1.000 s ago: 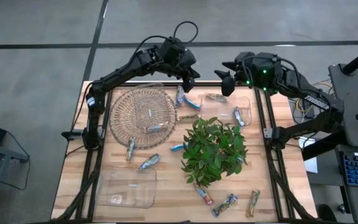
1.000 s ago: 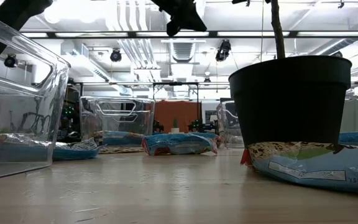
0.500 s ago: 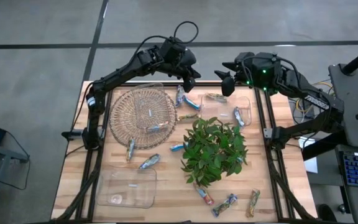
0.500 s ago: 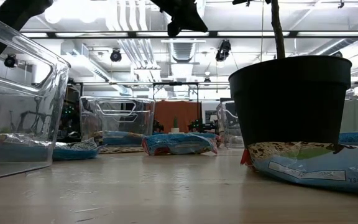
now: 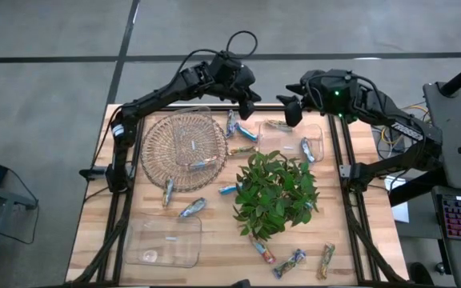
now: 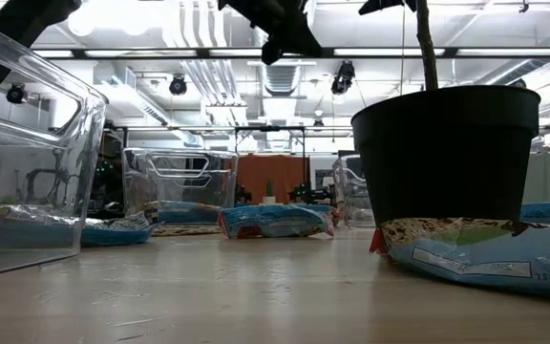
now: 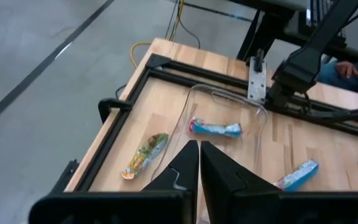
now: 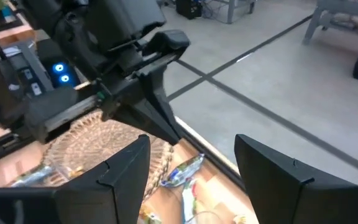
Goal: Pick and place Granola Bars by type
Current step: Put the top red granola bar into the top right transparent bin
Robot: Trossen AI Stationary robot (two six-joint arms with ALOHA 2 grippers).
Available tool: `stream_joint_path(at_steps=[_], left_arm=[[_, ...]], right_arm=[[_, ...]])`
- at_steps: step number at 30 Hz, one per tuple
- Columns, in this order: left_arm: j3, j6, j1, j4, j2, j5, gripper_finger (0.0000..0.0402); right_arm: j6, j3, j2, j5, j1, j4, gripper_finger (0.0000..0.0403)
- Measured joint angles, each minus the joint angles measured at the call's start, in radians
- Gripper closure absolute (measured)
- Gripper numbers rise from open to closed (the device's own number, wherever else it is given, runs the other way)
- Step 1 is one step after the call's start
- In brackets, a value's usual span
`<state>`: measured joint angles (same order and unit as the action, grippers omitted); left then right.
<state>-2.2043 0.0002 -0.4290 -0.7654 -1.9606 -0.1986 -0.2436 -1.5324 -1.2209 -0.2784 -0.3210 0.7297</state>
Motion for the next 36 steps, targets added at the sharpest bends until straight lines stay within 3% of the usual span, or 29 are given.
stream_joint_path(at_steps=[10, 15, 23, 29, 36], left_arm=[[0.052, -0.032, -0.028, 0.032, 0.000, 0.002, 0.0401], [0.053, -0.010, -0.047, 0.109, 0.031, -0.004, 0.0401], [0.135, -0.013, -0.113, 0.316, 0.140, -0.161, 0.0401], [0.316, 0.005, -0.153, 0.436, 0.269, -0.280, 0.0402], [0.673, -0.056, -0.181, 0.712, 0.458, -0.367, 0.0402]], right_arm=[[0.012, 0.021, -0.119, 0.014, -0.032, -0.005, 0.0179], [0.010, 0.019, -0.179, 0.136, -0.111, -0.011, 0.0179], [0.045, 0.012, -0.274, 0.343, -0.235, -0.039, 0.0179], [0.111, -0.101, -0.392, 0.420, -0.277, 0.004, 0.0179], [0.192, -0.349, -0.580, 0.444, -0.316, 0.180, 0.0179]])
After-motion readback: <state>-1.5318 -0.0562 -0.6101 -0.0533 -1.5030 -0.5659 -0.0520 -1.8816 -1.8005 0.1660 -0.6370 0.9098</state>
